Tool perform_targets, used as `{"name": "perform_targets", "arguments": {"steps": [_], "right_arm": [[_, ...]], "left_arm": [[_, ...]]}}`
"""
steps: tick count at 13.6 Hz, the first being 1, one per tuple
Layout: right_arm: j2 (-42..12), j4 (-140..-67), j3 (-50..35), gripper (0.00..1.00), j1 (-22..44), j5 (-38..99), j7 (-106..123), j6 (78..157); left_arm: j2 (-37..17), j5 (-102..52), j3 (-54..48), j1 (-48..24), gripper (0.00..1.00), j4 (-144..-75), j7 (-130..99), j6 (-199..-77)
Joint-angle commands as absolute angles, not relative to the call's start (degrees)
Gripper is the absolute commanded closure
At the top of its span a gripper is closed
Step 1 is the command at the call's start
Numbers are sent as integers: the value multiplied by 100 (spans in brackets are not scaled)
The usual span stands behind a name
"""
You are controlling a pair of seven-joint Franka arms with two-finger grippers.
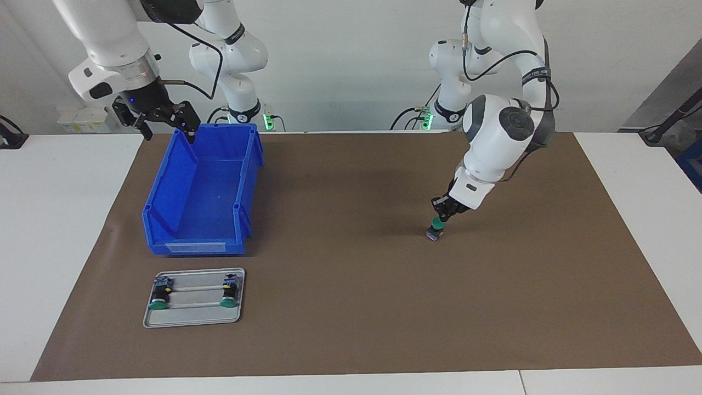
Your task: Place and press button with both arms
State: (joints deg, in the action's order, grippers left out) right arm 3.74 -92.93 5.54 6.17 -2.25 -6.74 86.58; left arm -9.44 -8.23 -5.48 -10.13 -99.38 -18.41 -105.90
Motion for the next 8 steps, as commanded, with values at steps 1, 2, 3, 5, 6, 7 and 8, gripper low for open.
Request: {"name": "perform_targets", "arguments": {"steps": [1, 2, 3, 5, 6, 7, 8], "right_arm": [[466, -9360, 492, 0, 527, -105, -536, 8613], [466, -9352, 492, 0, 527, -105, -545, 8605], [466, -9360, 492, 0, 501, -105, -554, 8578], [466, -9360, 492, 0, 466, -105, -528, 8613], [466, -9378, 492, 0, 518, -97, -519, 8665], [466, -9404, 483, 0, 553, -97, -571, 8823], [422, -9422, 483, 0, 710, -79, -632, 9103]], "left_arm": [[-783, -677, -536, -547, 33, -9546, -988, -9810], [-652, -416, -545, -406, 26, -9528, -723, -9748], [-502, -187, -545, -343, 22, -9553, -442, -9721], [-317, 43, -536, -211, 10, -9545, -37, -9459], [-221, 87, -545, -133, 4, -9554, 17, -9257], [-141, 88, -545, -45, 3, -9571, 70, -9037], [-54, 88, -554, 60, 3, -9580, 105, -8844]]}}
